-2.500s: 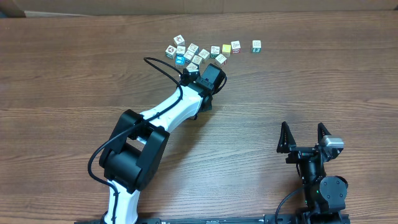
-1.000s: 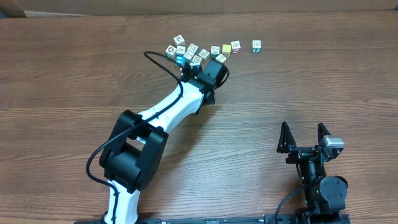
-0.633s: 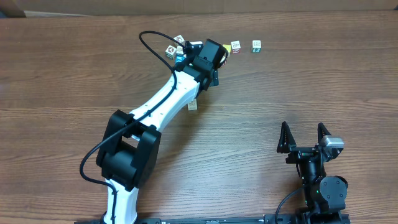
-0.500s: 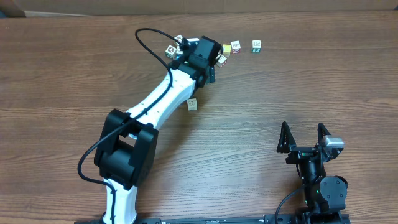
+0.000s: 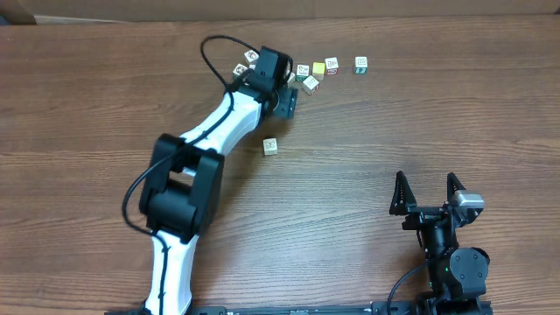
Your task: Form a horizontal line
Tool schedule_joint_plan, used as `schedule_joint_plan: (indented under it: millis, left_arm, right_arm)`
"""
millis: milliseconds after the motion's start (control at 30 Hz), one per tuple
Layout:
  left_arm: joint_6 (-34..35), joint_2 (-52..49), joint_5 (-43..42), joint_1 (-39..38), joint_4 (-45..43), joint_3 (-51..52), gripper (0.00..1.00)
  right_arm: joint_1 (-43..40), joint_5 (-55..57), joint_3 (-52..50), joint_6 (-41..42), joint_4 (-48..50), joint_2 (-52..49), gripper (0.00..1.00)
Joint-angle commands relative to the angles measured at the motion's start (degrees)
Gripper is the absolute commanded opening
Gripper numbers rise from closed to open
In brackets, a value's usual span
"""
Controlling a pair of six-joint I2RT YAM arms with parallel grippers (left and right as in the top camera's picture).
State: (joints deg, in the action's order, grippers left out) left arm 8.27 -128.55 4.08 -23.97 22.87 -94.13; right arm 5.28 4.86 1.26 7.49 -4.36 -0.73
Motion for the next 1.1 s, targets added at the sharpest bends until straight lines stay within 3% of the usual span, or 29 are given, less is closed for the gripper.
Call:
schedule_joint_plan:
  millis: [0,300,400,500,567,633,733,900,1067]
  left_arm:
    - [-3.4,-1.9,-2.4,0.0,-0.9,-0.6,0.8]
    - [-3.3,-1.9,-2.1,0.0,-1.6,-0.6,0.84]
    - [-2.9,-1.9,-1.7,0.0,-2.2,-0.6,0.95]
    - [-1.4,-1.9,1.1,0.0,-2.8,-0.6,0.96]
    - [0.1,-1.9,3.5,0.0,-2.9,-0.6,0.89]
    - [0.8,-1.9,4.0,0.0,-2.8,-0.6,0.7]
    - [1.2,-1.9,3.8,0.0,-3.0,-0.6,0.52]
    - [1.2,-1.9,3.8,0.0,-3.0,-0.6,0.39]
    - [1.2,-1.9,3.4,-0.1,-3.0,-0.6,0.36]
  right_arm:
    - [-0.2,-0.1,-0.8,-0.3,0.2,0.6,1.0]
    - [-0.2,-0.1,-0.8,-0.3,0.2,0.6,1.0]
    - [-0.2,-0.1,-0.8,-0.3,0.2,0.6,1.0]
    - [-0.2,-0.1,-0.8,-0.3,0.2,0.6,1.0]
    - [-0.2,-0.1,-0.8,-0.3,0.2,0.6,1.0]
    - [-0.2,0.0,-0.8,-0.3,0.2,0.6,1.0]
    - [-0.2,-0.1,-0.8,-0.3,0.2,0.6,1.0]
    - [-0.2,-0.1,-0.8,-0.3,0.2,0.6,1.0]
    - [-0.2,-0.1,-0.8,-0.3,0.2,0.6,1.0]
